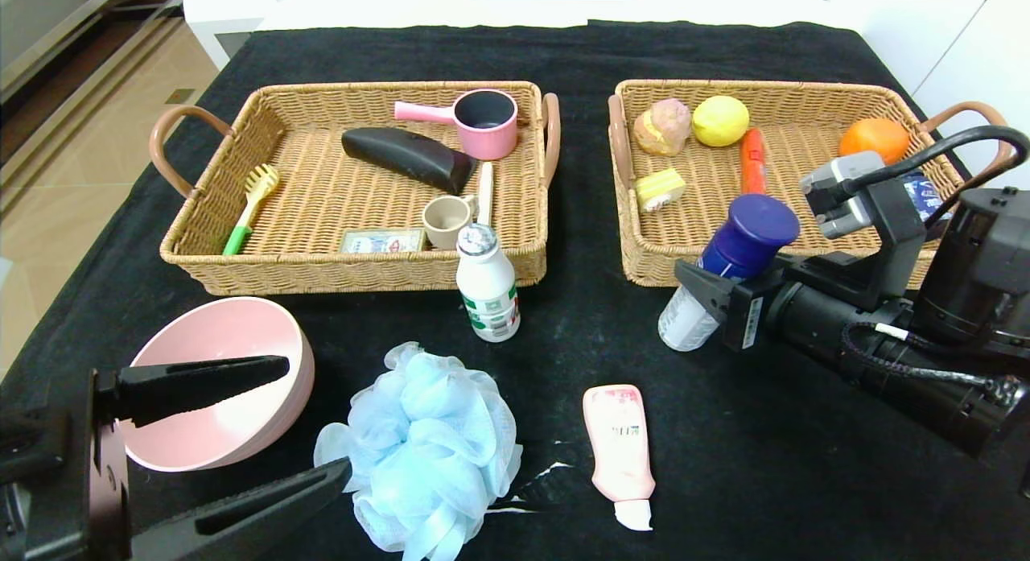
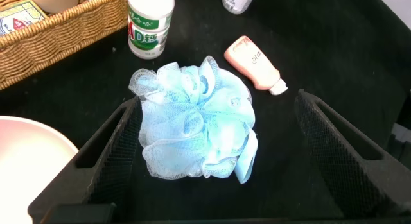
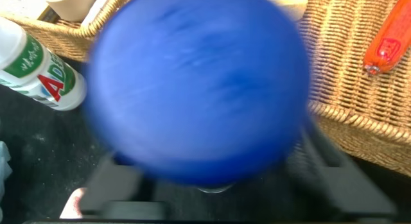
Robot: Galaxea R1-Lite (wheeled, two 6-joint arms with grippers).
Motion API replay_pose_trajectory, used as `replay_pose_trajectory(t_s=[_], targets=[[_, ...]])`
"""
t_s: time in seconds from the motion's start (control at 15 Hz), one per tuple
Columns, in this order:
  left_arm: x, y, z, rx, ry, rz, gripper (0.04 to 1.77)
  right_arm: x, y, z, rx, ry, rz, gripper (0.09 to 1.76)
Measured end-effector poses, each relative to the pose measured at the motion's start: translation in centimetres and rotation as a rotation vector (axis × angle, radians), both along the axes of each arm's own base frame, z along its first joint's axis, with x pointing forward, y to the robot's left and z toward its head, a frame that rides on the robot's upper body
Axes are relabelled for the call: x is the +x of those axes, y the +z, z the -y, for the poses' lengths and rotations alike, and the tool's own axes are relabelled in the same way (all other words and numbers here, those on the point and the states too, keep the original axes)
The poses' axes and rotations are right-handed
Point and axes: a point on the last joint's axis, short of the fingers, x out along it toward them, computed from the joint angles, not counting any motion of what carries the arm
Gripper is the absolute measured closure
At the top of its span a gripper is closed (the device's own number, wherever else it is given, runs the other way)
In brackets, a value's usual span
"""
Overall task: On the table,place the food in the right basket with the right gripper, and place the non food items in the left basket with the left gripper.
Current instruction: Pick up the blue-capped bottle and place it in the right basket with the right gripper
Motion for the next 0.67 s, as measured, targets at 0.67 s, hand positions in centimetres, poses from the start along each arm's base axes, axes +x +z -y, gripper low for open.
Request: replay_pose_trajectory(t_s=[0.67], targets=[[0.03,-0.08,0.02,0.004,-0.001,-0.002,0.09,0.18,-0.40,-0.16,-0.005,0.001,-0.005,1.01]])
